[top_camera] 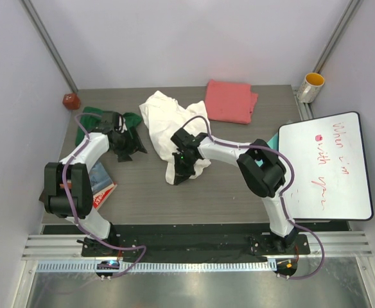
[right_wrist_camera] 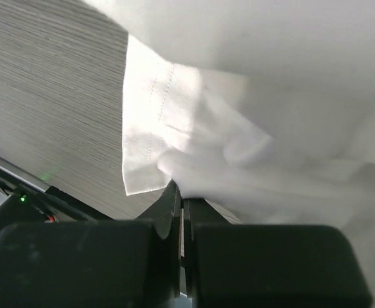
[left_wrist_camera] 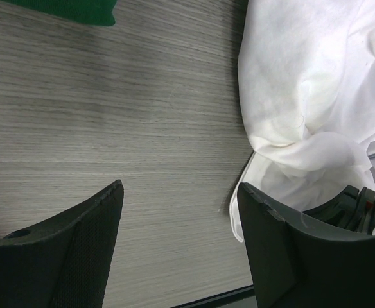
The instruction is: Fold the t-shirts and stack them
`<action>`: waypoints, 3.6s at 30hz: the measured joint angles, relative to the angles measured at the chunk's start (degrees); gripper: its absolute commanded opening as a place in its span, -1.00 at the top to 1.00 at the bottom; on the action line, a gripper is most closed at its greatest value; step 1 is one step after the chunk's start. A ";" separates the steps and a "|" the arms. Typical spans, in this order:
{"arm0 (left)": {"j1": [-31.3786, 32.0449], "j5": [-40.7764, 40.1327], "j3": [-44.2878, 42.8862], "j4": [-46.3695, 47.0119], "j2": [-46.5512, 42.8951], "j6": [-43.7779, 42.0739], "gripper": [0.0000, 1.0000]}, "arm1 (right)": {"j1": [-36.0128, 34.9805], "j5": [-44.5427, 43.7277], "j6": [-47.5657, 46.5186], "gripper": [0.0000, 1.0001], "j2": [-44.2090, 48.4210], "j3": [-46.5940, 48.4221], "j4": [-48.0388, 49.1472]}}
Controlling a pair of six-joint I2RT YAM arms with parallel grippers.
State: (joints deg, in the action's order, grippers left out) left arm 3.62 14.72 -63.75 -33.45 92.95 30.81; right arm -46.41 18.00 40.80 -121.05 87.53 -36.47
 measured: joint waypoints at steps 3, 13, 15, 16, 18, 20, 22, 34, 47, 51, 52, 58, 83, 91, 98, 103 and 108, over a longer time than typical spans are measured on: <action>0.00 0.13 0.39 -0.02 -0.13 0.02 -0.44 | 0.00 -0.39 -0.13 0.98 -0.09 0.85 -0.63; 0.00 0.94 0.46 0.00 -0.13 0.22 -0.44 | -0.02 -3.17 -2.16 0.98 1.46 3.52 -5.95; 0.00 1.01 0.46 -0.04 -0.22 0.26 -0.45 | 0.00 -4.46 -2.82 0.98 3.21 4.02 -7.74; 0.00 1.14 0.46 -0.04 -0.35 0.28 -0.44 | 0.04 -5.11 -3.13 0.98 4.48 4.22 -8.61; 0.00 1.33 0.46 -0.07 -0.85 0.48 -0.44 | 0.55 -6.43 -3.41 0.98 7.43 4.55 -10.01; 0.00 1.42 0.66 -0.02 -1.77 0.63 -0.44 | 1.09 -7.26 -3.48 0.98 10.49 4.76 -10.99; 0.00 1.40 1.18 -0.04 -3.15 0.76 -0.44 | 2.19 -7.96 -3.54 0.98 13.68 4.96 -11.85; 0.00 1.38 1.64 -0.20 -6.23 1.75 -0.44 | 7.28 -13.86 -4.48 0.98 20.55 14.97 -19.34; 0.00 1.38 0.39 0.22 -8.66 1.75 -0.45 | 9.79 -23.39 -6.60 0.97 21.00 44.76 -30.21; 0.00 1.38 -0.42 0.22 -8.81 1.70 -0.46 | 10.64 -26.10 -7.04 0.98 24.30 48.48 -31.21; 0.00 1.40 -0.70 0.22 -8.81 1.70 -0.46 | 10.97 -26.38 -7.10 0.98 25.11 48.30 -31.56; 0.31 1.81 -1.27 0.20 -8.81 1.75 -0.47 | 13.14 -30.36 -7.54 0.98 30.23 38.75 -31.65; 24.94 -5.51 -17.40 -1.11 18.53 1.75 -0.48 | 30.16 -25.49 -8.83 0.98 34.12 16.83 -19.15; 25.18 -8.96 -27.02 -3.76 22.58 1.11 -0.49 | 32.09 -18.99 -10.25 0.98 27.43 19.71 -17.70; 25.18 -9.49 -33.38 -5.97 26.49 -0.52 -0.47 | 32.81 -14.78 -10.51 0.98 24.28 19.80 -17.27; 25.18 -8.46 -36.28 -7.93 32.44 -1.60 -0.47 | 34.18 -12.83 -10.49 0.98 21.49 21.35 -16.90; 25.18 -7.39 -35.95 -8.59 32.70 -2.58 -0.25 | 35.30 -11.69 -10.47 0.98 20.06 21.99 -16.52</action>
State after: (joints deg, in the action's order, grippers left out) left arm 28.80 7.33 -99.70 -42.04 125.64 28.23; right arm -11.11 6.31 30.33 -100.99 109.51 -52.99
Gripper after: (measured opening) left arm 0.713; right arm 0.031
